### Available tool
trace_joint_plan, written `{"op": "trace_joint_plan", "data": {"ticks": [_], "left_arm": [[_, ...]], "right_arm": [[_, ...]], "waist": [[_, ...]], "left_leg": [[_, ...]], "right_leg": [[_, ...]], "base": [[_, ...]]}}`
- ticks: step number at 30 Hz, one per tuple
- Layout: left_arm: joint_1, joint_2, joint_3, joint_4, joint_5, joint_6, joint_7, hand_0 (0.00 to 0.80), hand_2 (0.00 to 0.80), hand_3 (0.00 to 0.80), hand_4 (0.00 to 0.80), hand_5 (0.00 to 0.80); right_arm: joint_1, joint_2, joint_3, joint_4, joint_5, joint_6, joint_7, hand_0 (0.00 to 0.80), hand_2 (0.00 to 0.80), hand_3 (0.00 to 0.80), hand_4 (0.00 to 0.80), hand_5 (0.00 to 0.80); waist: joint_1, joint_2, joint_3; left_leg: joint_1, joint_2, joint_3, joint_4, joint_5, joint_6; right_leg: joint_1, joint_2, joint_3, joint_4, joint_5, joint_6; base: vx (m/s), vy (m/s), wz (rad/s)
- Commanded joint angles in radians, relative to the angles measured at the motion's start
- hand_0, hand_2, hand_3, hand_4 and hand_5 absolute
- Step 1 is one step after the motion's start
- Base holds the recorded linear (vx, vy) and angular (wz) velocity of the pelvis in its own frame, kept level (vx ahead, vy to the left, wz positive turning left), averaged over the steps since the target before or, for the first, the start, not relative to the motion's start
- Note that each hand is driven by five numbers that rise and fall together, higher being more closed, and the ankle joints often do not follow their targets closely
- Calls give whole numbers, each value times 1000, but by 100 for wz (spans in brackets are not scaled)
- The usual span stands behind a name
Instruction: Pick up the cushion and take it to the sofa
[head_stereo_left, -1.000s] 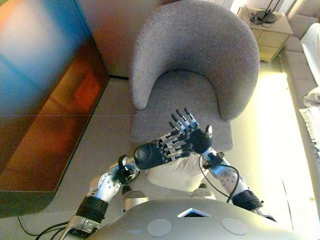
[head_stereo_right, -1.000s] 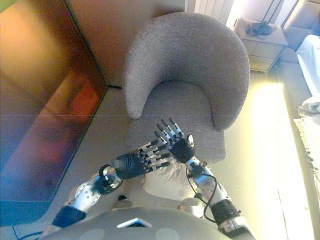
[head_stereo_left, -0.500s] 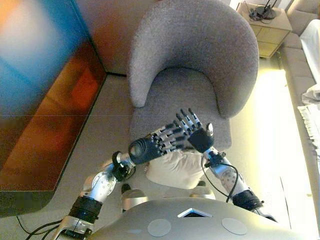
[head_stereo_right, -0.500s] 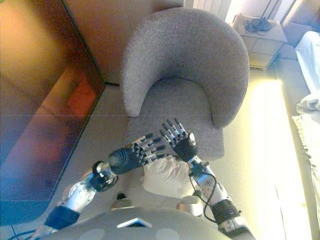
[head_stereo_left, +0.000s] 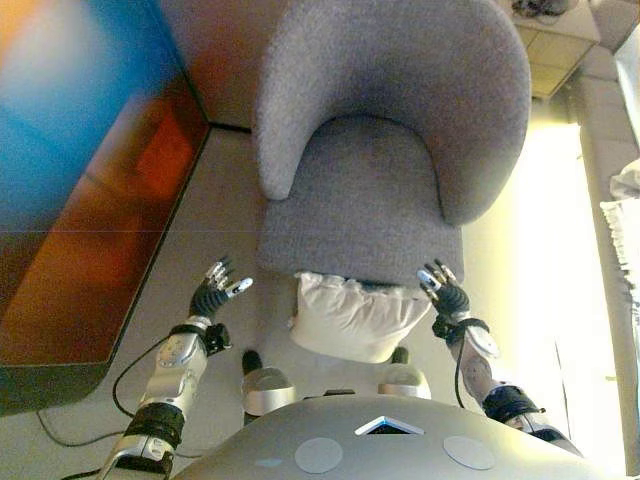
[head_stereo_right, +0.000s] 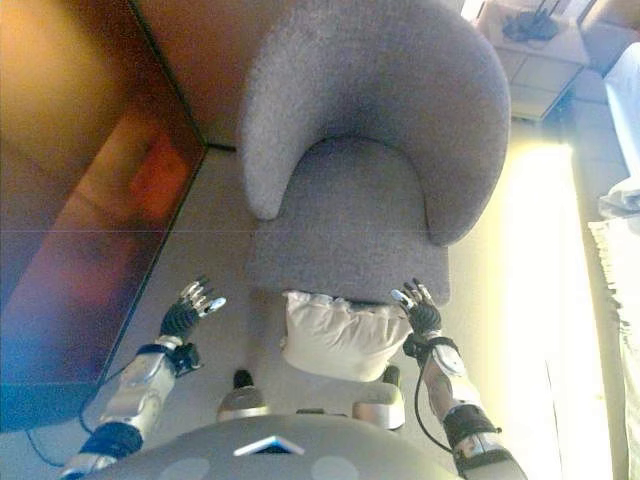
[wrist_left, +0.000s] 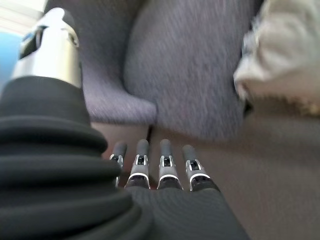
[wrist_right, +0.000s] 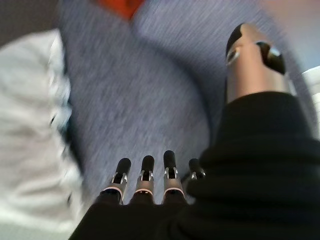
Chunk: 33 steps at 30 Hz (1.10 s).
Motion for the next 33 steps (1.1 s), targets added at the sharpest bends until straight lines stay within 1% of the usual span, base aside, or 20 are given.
{"op": "trace_joint_plan", "data": {"ticks": [1, 2, 3, 4, 5, 6, 7, 10, 13, 16, 17, 19, 22, 23, 24, 26, 28, 30, 32, 33], "left_arm": [[-126, -33, -14, 42, 36, -77, 99, 0, 0, 0, 0, 0], [-137, -41, -15, 55, 39, -85, 103, 0, 0, 0, 0, 0], [-144, -50, -20, 63, 42, -92, 110, 0, 0, 0, 0, 0], [-145, -51, -21, 64, 41, -91, 113, 0, 0, 0, 0, 0], [-143, -59, -28, 72, 34, -99, 122, 0, 0, 0, 0, 0], [-152, -65, -31, 82, 16, -110, 119, 0, 0, 0, 0, 0], [-175, -64, -39, 93, -4, -114, 105, 0, 0, 0, 0, 0], [-270, -49, -86, 110, -26, -118, 117, 0, 0, 0, 0, 0], [-360, -43, -123, 122, -56, -106, 118, 0, 0, 0, 0, 0], [-389, -26, -141, 114, -77, -96, 113, 0, 0, 0, 0, 0], [-395, -22, -141, 115, -84, -97, 109, 0, 0, 0, 0, 0], [-412, -12, -143, 116, -95, -98, 102, 0, 0, 0, 0, 0], [-460, 1, -155, 129, -135, -96, 100, 0, 0, 0, 0, 0], [-487, -3, -160, 139, -148, -99, 103, 0, 0, 0, 0, 0], [-508, -3, -164, 147, -158, -101, 103, 0, 0, 0, 0, 0], [-550, 0, -166, 165, -183, -95, 93, 0, 0, 0, 0, 0], [-587, 9, -161, 183, -199, -88, 85, 0, 0, 0, 0, 0], [-609, 13, -154, 188, -236, -83, 65, 0, 0, 0, 0, 0], [-637, 5, -158, 195, -248, -81, 55, 0, 0, 0, 0, 0], [-662, -3, -168, 205, -256, -92, 49, 0, 0, 0, 0, 0]], "right_arm": [[-99, -31, -33, 14, -49, -75, -96, 0, 0, 0, 0, 0], [-116, -34, -34, 37, -52, -75, -103, 0, 0, 0, 0, 0], [-134, -41, -29, 60, -54, -70, -117, 0, 0, 0, 0, 0], [-138, -42, -28, 64, -57, -67, -123, 0, 0, 0, 0, 0], [-144, -46, -26, 77, -62, -61, -140, 0, 0, 0, 0, 0], [-155, -49, -23, 92, -52, -64, -152, 0, 0, 0, 0, 0], [-174, -53, -23, 123, -41, -75, -164, 0, 0, 0, 0, 0], [-279, -52, -30, 226, -12, -113, -192, 0, 0, 0, 0, 0], [-401, -45, -39, 297, -14, -111, -254, 0, 0, 0, 0, 0], [-453, -48, -42, 310, -35, -94, -282, 0, 0, 0, 0, 0], [-461, -51, -44, 313, -39, -88, -281, 0, 0, 0, 0, 0], [-483, -57, -50, 329, -58, -77, -280, 0, 0, 0, 0, 0], [-534, -61, -49, 362, -92, -57, -280, 0, 0, 0, 0, 0], [-570, -66, -47, 381, -98, -48, -277, 0, 0, 0, 0, 0], [-595, -68, -47, 395, -101, -43, -271, 0, 0, 0, 0, 0], [-641, -69, -43, 409, -115, -19, -266, 0, 0, 0, 0, 0], [-680, -69, -30, 419, -116, 2, -258, 0, 0, 0, 0, 0], [-691, -71, -17, 413, -105, 9, -247, 0, 0, 0, 0, 0], [-682, -70, -5, 397, -96, -10, -248, 0, 0, 0, 0, 0], [-686, -73, 2, 392, -88, -28, -260, 0, 0, 0, 0, 0]], "waist": [[27, 10, 24], [25, 10, 33], [27, 10, 51], [27, 13, 54], [33, 22, 70], [34, 34, 84], [38, 45, 97], [47, 39, 141], [57, 30, 197], [69, 25, 220], [72, 25, 222], [79, 22, 234], [73, 16, 258], [69, 15, 271], [67, 19, 282], [60, 26, 304], [54, 30, 325], [36, 37, 345], [9, 51, 367], [-4, 59, 382]], "left_leg": [[-123, 5, -68, 213, -75, 67], [-143, 13, -74, 265, -91, 63], [-177, 17, -109, 339, -91, 52], [-185, 19, -117, 353, -92, 50], [-225, 18, -137, 368, -55, 39], [-252, 27, -122, 344, -32, 36], [-271, 31, -100, 308, -16, 43], [-325, -12, -113, 306, -48, 73], [-422, -39, -133, 401, -84, 73], [-510, -45, -143, 498, -119, 77], [-526, -41, -142, 517, -126, 79], [-560, -28, -134, 562, -151, 81], [-629, -16, -158, 633, -188, 68], [-643, -9, -169, 645, -200, 56], [-657, 0, -181, 657, -208, 47], [-685, 31, -206, 676, -215, 26], [-714, 81, -205, 694, -207, 16], [-736, 133, -188, 701, -190, 8], [-760, 192, -141, 675, -139, -3], [-782, 201, -129, 662, -109, -2]], "right_leg": [[-87, 20, 7, 158, -66, -57], [-100, 24, 20, 168, -67, -65], [-107, 34, 46, 183, -72, -78], [-108, 37, 49, 187, -74, -81], [-100, 43, 64, 198, -83, -82], [-93, 42, 65, 205, -95, -77], [-92, 32, 58, 209, -105, -70], [-166, -21, 50, 225, -81, -45], [-259, -72, 51, 257, -30, -39], [-302, -106, 50, 295, -16, -39], [-312, -112, 46, 306, -14, -40], [-350, -146, 25, 337, -1, -39], [-412, -200, 47, 321, 62, -15], [-441, -227, 54, 299, 107, -1], [-465, -238, 65, 291, 129, 7], [-524, -260, 90, 278, 168, 9], [-570, -240, 89, 318, 147, 9], [-612, -211, 103, 386, 95, 9], [-627, -206, 92, 442, 35, 9], [-657, -206, 94, 474, 12, 9]], "base": [[-82, -36, 3], [-64, -16, -2], [-18, 5, -7], [33, 52, -10], [16, 140, -8], [-23, 235, 4], [-128, 252, 12], [-293, 152, 5], [-269, 85, 3], [-124, 88, -16], [-123, 64, -46], [-77, -3, -54], [-77, -169, -15], [-62, -251, -14], [-45, -296, -20], [-30, -291, -28], [-15, -232, -15], [20, -187, -9], [-13, -140, 13], [-74, -108, 54]]}}
